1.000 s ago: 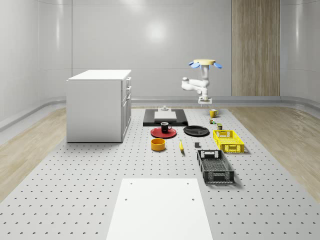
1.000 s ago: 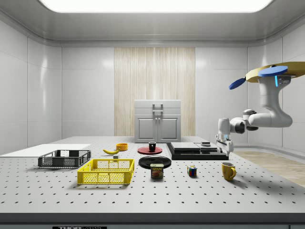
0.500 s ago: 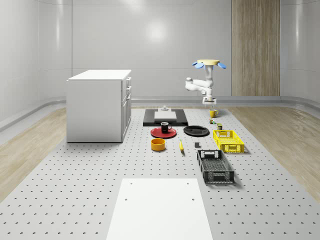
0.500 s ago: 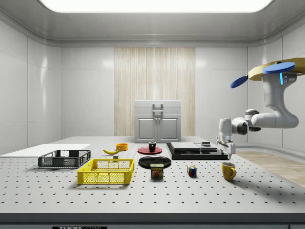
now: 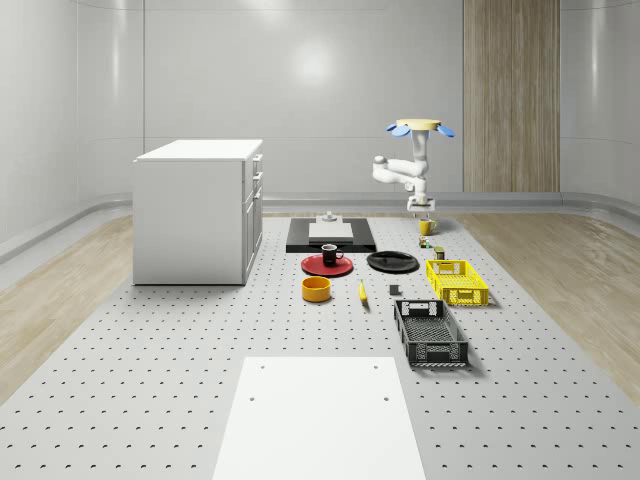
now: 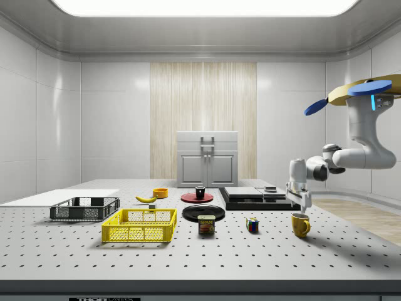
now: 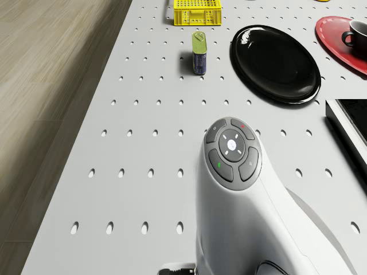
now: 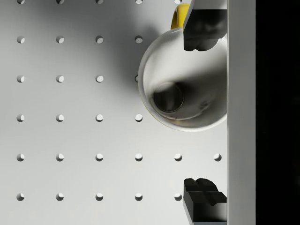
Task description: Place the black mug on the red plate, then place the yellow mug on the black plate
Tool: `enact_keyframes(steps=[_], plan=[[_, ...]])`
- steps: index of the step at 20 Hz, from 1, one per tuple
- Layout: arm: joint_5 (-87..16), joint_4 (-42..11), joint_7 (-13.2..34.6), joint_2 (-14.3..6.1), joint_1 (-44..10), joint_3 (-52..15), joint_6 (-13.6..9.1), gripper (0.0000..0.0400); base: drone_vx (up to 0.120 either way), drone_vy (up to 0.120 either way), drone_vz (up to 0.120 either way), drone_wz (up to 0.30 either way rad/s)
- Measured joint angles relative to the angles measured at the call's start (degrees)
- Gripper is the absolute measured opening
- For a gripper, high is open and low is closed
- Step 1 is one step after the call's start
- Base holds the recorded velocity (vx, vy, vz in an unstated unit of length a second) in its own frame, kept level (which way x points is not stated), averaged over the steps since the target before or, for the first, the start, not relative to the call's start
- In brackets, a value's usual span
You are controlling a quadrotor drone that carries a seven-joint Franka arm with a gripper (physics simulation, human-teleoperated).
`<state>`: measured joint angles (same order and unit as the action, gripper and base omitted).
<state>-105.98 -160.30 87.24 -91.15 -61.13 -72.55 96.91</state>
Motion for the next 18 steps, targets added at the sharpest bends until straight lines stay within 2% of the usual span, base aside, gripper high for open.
enact_keyframes(steps=[8, 18], plan=[[-3.6, 1.6, -1.1, 0.3, 0.0, 3.9, 1.5, 0.04, 0.0, 0.0, 0.0, 0.0], [-5.3, 3.6, -1.2, 1.2, -1.5, 5.6, 2.0, 0.04, 0.0, 0.0, 0.0, 0.0]])
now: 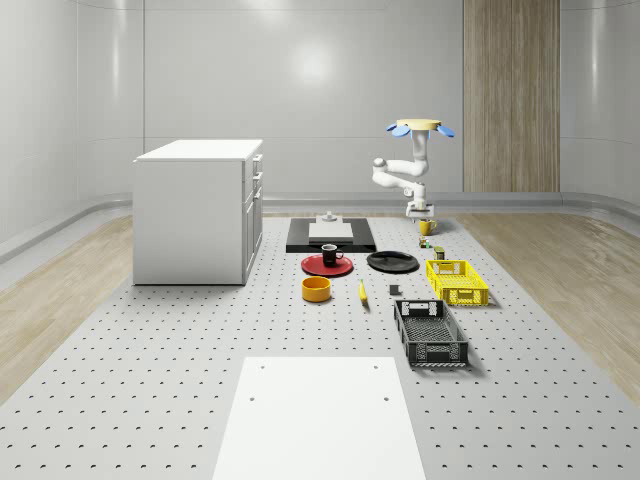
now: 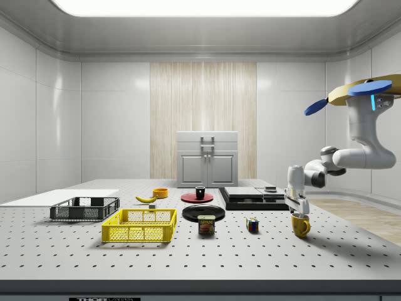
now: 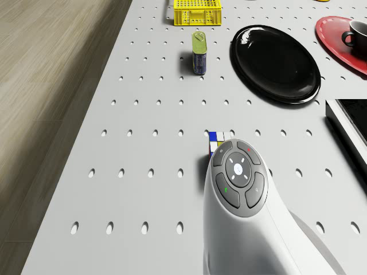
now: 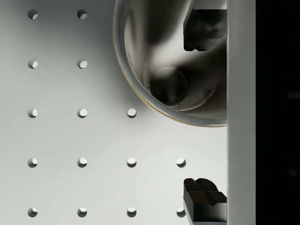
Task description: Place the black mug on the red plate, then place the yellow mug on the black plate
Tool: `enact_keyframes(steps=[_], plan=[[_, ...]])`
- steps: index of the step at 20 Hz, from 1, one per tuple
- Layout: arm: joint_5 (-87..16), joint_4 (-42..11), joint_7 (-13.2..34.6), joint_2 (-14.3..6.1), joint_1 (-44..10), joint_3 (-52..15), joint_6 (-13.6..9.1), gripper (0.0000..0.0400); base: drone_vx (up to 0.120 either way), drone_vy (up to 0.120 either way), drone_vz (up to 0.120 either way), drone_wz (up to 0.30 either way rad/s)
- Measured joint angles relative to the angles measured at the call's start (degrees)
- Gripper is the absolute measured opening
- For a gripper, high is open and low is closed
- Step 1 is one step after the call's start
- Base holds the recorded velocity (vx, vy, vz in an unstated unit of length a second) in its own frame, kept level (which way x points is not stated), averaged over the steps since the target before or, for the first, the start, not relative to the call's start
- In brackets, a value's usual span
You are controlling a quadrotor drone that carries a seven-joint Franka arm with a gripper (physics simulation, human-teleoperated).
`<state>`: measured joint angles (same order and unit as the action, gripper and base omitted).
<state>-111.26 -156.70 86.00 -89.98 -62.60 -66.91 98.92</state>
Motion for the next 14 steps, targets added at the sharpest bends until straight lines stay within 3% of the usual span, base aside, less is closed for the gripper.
enact_keyframes(steps=[2, 3, 5, 8, 14], plan=[[-0.2, 0.2, 0.0, 0.1, -0.1, 0.2, 0.0, 0.04, 0.0, 0.0, 0.0, 0.0], [-0.2, 0.2, 0.0, 0.2, -0.1, 0.2, 0.0, 0.0377, 0.0, 0.0, 0.0, 0.0], [-0.3, 0.3, 0.0, 0.3, -0.2, 0.3, 0.0, 0.0272, 0.0, 0.0, 0.0, 0.0], [-0.4, 0.4, -0.1, 0.4, -0.2, 0.4, -0.1, 0.0187, 0.0, 0.0, 0.0, 0.0], [-0.3, 0.3, -0.1, 0.5, -0.1, 0.1, -0.4, 0.0127, 0.0, 0.0, 0.0, 0.0]])
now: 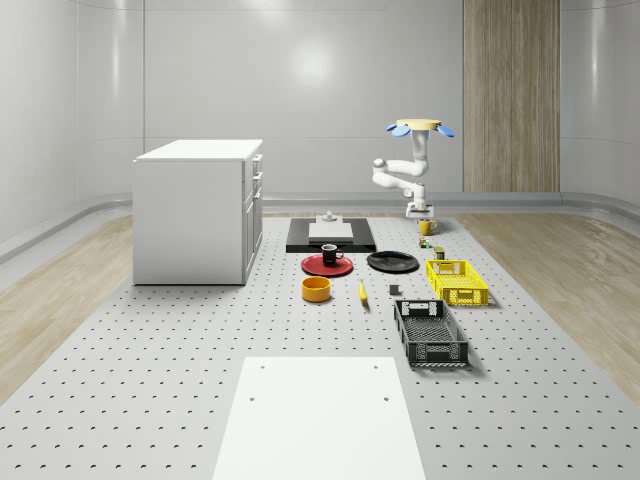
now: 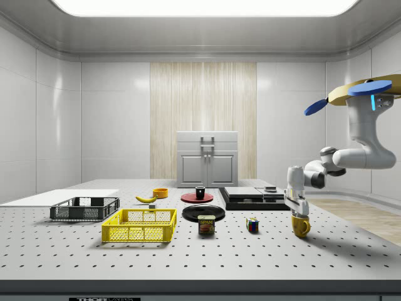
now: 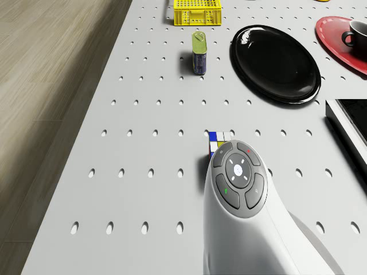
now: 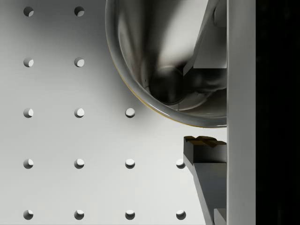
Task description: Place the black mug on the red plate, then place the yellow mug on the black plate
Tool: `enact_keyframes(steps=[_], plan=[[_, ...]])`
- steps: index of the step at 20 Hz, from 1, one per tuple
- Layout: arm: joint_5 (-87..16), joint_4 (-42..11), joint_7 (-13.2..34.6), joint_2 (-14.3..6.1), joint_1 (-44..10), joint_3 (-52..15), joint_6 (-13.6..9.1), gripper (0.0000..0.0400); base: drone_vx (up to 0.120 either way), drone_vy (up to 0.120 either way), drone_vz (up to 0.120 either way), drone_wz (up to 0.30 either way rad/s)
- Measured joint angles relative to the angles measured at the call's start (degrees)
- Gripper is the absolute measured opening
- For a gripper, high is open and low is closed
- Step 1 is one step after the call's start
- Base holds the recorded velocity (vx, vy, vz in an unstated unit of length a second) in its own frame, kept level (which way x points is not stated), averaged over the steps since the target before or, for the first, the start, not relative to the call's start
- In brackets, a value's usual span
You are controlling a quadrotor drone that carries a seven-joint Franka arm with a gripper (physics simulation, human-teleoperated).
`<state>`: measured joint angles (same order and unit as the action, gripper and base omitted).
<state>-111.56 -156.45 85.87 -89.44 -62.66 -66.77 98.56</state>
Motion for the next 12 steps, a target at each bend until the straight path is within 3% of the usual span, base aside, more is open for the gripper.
enact_keyframes(steps=[2, 9, 12], plan=[[0.7, -0.4, 0.0, 0.0, 0.3, -0.8, -0.4, 0.012, 0.0, 0.0, 0.0, 0.0], [5.1, -2.0, -0.2, -0.2, 1.4, -5.5, -2.4, 0.0112, 0.0, 0.0, 0.12, 0.0], [6.3, -2.4, -0.2, -0.3, 1.7, -6.9, -3.0, 0.0111, 0.107, -0.107, 0.12, 0.0]])
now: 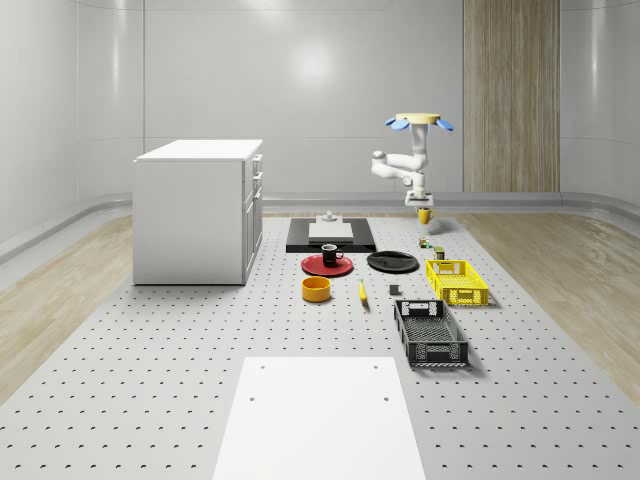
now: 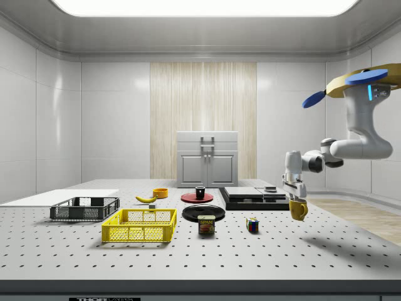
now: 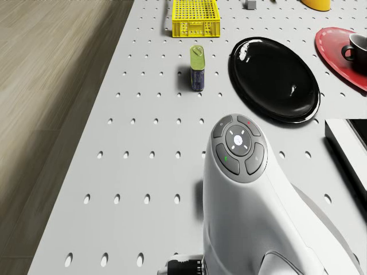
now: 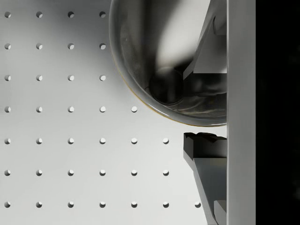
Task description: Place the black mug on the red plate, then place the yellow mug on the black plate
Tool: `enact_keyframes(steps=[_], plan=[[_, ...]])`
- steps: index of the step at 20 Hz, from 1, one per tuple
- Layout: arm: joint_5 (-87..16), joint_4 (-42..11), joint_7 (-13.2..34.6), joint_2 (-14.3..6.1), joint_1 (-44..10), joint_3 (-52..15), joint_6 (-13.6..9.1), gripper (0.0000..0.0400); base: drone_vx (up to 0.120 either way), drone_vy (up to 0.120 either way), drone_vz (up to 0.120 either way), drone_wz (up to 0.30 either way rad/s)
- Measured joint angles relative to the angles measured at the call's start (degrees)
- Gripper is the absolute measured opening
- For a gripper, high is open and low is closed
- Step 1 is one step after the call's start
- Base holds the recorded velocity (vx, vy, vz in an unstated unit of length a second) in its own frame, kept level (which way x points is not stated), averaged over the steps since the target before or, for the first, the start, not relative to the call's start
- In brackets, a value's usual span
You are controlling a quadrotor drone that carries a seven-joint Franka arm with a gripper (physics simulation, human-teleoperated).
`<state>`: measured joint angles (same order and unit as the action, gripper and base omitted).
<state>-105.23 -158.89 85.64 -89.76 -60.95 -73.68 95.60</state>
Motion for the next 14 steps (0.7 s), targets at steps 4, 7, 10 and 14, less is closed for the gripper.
enact_keyframes(steps=[4, 7, 10, 14], plan=[[0.9, -0.3, 0.0, -0.1, 0.2, -1.0, -0.3, 0.011, 0.12, -0.12, 0.02, 0.0], [1.3, -0.3, 0.0, -0.2, 0.2, -1.3, -0.4, 0.011, 0.12, -0.12, 0.0, 0.0], [1.5, -0.4, 0.0, -0.3, 0.2, -1.5, -0.4, 0.011, 0.12, -0.12, 0.0, 0.0], [1.6, -0.4, 0.0, -0.4, 0.2, -1.6, -0.3, 0.011, 0.12, -0.12, 0.0, 0.0]])
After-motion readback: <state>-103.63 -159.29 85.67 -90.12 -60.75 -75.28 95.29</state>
